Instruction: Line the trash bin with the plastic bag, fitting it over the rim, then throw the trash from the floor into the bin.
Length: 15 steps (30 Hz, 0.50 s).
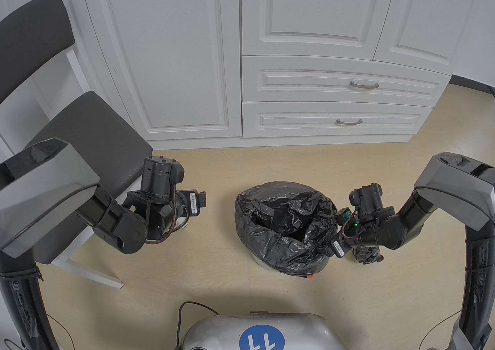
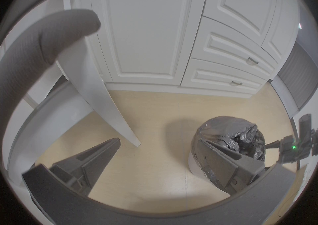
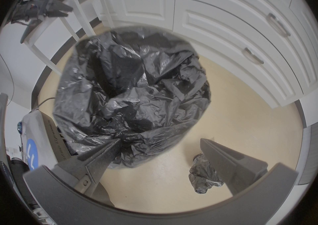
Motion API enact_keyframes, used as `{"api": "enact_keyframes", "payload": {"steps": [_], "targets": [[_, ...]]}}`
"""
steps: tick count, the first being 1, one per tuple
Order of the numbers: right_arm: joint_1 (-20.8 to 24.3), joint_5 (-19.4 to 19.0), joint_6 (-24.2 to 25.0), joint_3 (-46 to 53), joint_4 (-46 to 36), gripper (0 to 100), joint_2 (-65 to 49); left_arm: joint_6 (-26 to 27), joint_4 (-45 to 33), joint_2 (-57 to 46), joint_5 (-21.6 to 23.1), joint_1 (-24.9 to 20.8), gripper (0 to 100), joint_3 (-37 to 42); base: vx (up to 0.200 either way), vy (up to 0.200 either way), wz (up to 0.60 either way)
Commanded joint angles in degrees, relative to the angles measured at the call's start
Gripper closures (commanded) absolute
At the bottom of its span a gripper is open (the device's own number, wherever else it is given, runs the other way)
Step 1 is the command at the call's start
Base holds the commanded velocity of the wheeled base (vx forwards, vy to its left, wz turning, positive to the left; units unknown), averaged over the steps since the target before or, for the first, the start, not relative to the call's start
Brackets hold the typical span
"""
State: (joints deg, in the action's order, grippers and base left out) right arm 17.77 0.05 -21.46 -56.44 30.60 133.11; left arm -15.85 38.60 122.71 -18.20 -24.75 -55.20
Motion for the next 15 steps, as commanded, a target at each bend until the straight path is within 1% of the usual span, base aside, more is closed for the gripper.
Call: {"api": "enact_keyframes", "payload": {"steps": [1,6,11,12,15], "targets": [[-0.9,0.2,0.0,-1.2,0.0,0,3.6,-0.1,0.9,-1.4,0.0,0.0,0,1.6,0.0,0.0,0.0],[-2.3,0.3,1.1,-4.2,0.1,0,4.6,-0.1,1.8,-1.2,0.0,0.0,0,2.3,0.0,0.0,0.0],[-3.1,0.4,7.0,-8.5,0.8,0,6.3,-0.1,3.9,-0.5,0.0,0.0,0,3.3,0.0,0.0,0.0],[-3.1,0.4,7.3,-8.6,0.9,0,6.4,-0.1,3.9,-0.5,0.0,0.0,0,3.3,0.0,0.0,0.0],[-3.1,0.4,12.0,-11.8,3.9,0,7.3,-0.1,4.1,-0.1,0.0,0.0,0,3.3,0.0,0.0,0.0]]}}
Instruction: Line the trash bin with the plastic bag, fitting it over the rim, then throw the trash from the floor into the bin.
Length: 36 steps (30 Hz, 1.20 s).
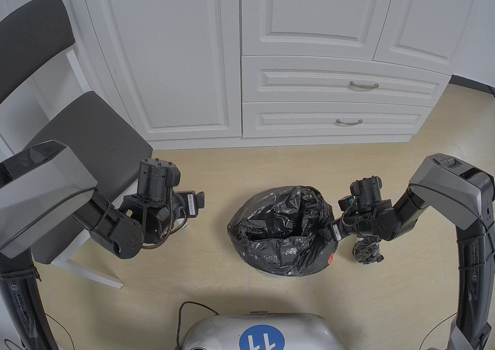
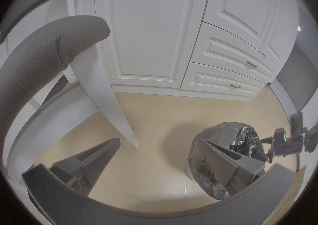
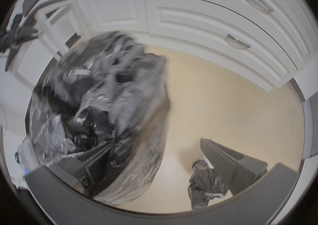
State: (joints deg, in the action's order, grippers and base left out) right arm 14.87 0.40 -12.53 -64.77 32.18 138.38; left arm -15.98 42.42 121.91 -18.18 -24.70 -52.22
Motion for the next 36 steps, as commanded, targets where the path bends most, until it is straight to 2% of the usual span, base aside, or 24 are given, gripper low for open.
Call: {"api": "enact_keyframes", "payload": {"steps": [1,4,7,12,14,19,21,24,30,36], "targets": [[-0.2,0.0,3.3,-3.7,2.5,0,2.1,0.0,0.3,0.7,0.0,-0.1,0,0.4,0.0,0.0,0.0],[-0.1,0.1,9.9,-7.7,7.8,0,4.6,0.0,0.4,1.1,0.0,-0.2,0,0.3,0.0,0.0,0.0],[0.0,0.1,12.0,-9.9,9.0,0,5.9,0.1,0.7,1.1,0.0,-0.2,0,0.4,0.0,0.0,0.0],[0.2,0.1,18.6,-13.9,10.4,0,6.4,0.0,2.4,1.1,0.0,-0.2,0,1.2,0.0,0.0,0.0],[0.2,0.0,19.3,-12.8,9.9,0,4.8,0.0,3.1,1.1,0.0,-0.3,0,1.7,0.0,0.0,0.0],[-1.2,-0.2,17.1,-8.9,6.2,0,-1.0,0.0,4.9,0.6,0.0,-0.4,0,3.6,0.0,0.0,0.0],[-3.8,-0.7,10.9,-6.0,2.6,0,-4.2,0.1,6.4,0.3,0.0,-0.7,0,5.1,0.0,0.0,0.0],[-6.2,-0.8,7.0,-3.6,1.6,0,-6.4,0.1,7.7,0.3,0.0,-0.9,0,6.1,0.0,0.0,0.0],[-7.7,-4.5,6.5,-0.9,1.5,0,-11.9,0.0,8.6,0.2,0.0,-0.9,0,7.6,0.0,0.0,0.0],[-7.0,-5.1,6.6,2.1,1.5,0,-16.5,0.0,11.0,-0.2,0.0,-1.0,0,9.1,0.0,0.0,0.0]]}}
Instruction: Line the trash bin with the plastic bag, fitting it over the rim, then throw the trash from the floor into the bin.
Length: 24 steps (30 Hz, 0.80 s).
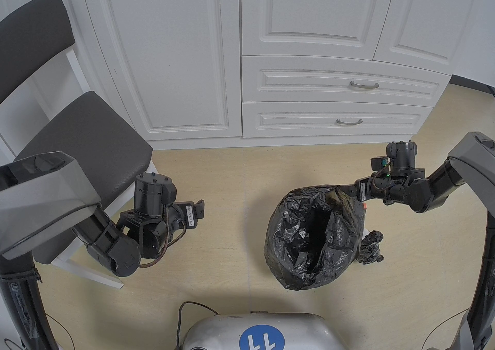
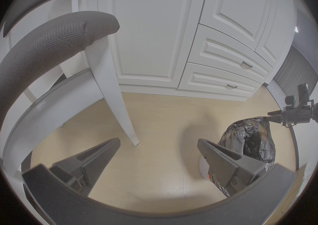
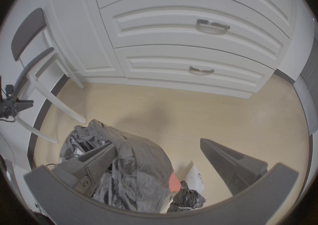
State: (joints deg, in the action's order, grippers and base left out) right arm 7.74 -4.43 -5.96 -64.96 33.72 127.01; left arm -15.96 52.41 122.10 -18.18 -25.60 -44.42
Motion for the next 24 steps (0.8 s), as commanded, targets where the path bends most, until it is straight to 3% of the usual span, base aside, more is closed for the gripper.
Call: {"api": "enact_keyframes", "payload": {"steps": [1,10,16,21,22,24], "targets": [[0.2,-0.2,-0.1,3.2,-0.1,0,-6.0,0.0,1.3,-0.5,0.0,-0.2,0,1.6,0.0,0.0,0.0],[0.7,-1.0,-2.0,8.1,-1.3,0,-7.1,-0.1,6.0,-0.5,0.1,-0.7,0,5.3,0.0,0.0,0.0],[7.0,-1.4,0.2,15.9,-1.1,0,-7.1,-0.1,9.0,-0.3,0.5,-0.9,0,7.6,0.0,0.0,0.0],[8.7,3.5,0.2,17.4,0.3,0,-3.0,-0.2,10.7,-0.3,0.5,-1.2,0,8.9,0.0,0.0,0.0],[8.8,7.4,0.0,18.4,2.6,0,-0.9,-0.2,12.4,-0.4,0.5,-1.6,0,10.1,0.0,0.0,0.0],[8.8,9.5,-0.3,19.1,4.3,0,0.3,-0.1,13.6,-0.4,0.4,-1.6,0,10.9,0.0,0.0,0.0]]}}
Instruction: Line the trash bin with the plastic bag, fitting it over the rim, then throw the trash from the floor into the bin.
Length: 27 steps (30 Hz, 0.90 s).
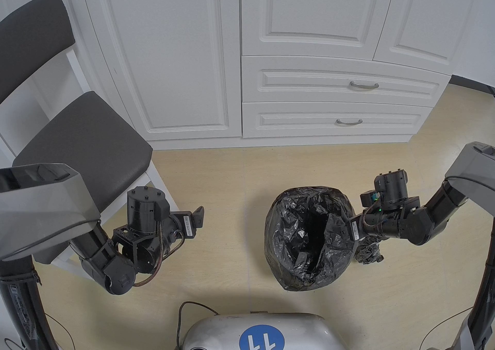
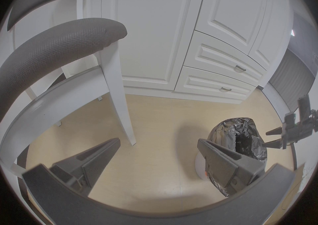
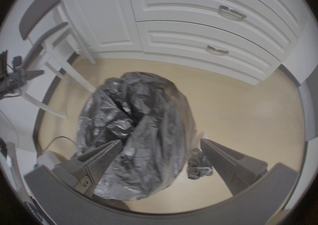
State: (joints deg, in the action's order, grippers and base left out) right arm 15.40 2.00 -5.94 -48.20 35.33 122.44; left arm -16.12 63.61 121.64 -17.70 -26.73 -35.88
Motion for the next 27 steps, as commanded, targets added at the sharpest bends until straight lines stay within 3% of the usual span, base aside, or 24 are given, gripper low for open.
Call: {"api": "enact_keyframes", "payload": {"steps": [1,19,27], "targets": [[0.9,4.9,-0.9,3.4,4.5,0,5.6,0.0,3.7,0.1,-0.1,-0.6,0,3.3,0.0,0.0,0.0],[-10.7,4.7,-10.0,9.7,5.8,0,1.7,-0.1,7.0,0.1,-0.1,-1.2,0,6.0,0.0,0.0,0.0],[-12.4,4.4,-10.0,7.7,5.8,0,4.6,-0.1,7.0,0.4,-0.1,-1.7,0,6.3,0.0,0.0,0.0]]}}
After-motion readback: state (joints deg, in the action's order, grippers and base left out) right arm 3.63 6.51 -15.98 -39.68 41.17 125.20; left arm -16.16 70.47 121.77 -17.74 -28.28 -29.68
